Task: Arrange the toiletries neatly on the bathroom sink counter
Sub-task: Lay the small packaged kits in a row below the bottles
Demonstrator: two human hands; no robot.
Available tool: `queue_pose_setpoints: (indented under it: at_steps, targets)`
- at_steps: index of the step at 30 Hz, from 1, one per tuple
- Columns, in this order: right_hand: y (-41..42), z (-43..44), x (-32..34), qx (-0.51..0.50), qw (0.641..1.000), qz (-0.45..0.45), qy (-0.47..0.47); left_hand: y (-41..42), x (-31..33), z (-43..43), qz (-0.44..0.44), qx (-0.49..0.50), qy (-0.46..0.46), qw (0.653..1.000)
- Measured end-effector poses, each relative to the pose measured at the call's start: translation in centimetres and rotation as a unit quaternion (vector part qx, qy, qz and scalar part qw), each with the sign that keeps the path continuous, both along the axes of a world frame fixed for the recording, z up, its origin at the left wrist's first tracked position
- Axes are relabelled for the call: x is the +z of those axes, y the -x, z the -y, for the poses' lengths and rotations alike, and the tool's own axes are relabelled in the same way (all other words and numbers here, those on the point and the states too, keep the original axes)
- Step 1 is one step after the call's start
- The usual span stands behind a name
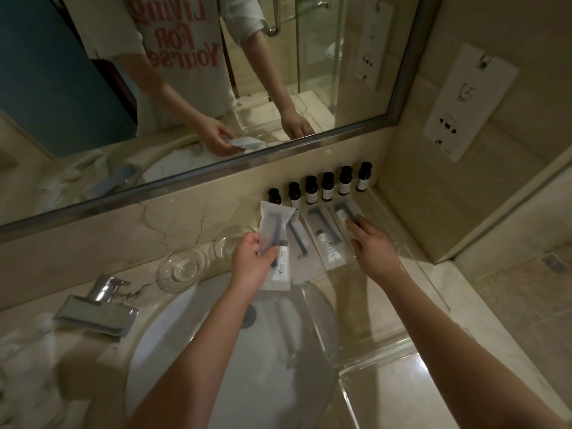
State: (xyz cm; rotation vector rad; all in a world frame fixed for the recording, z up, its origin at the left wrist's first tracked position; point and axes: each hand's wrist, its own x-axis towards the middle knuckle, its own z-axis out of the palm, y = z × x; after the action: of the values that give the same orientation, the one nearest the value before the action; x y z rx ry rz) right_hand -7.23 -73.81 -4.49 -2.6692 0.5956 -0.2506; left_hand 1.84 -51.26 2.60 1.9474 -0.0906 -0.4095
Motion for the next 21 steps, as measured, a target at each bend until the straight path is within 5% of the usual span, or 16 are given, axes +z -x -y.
queue_pose_setpoints:
  at_steps: [7, 10, 14, 18, 21]
  targets:
    - [0.6, -1.9, 2.4, -0.003, 0.997, 0.069, 0.017, 0.1, 0.3, 0.6, -0.006, 0.015, -0.007, 1.0]
    - [1.5, -4.3, 4.2, -0.002, 0.986, 0.105, -0.13, 0.3, 1.0, 1.8, -0.013, 0.028, 0.024, 0.999]
    - [1.8, -6.5, 5.7, 0.03, 0.928, 0.072, -0.363, 1.5, 2.0, 4.3, -0.027, 0.028, 0.08, 0.996]
    - [1.8, -6.5, 5.7, -0.005, 0.896, 0.121, -0.427, 2.7, 2.3, 6.2, -0.034, 0.005, 0.1, 0.994]
    - [2.2, -5.6, 5.7, -0.038, 0.903, 0.121, -0.41, 3.1, 2.1, 7.2, -0.023, -0.027, 0.083, 0.996]
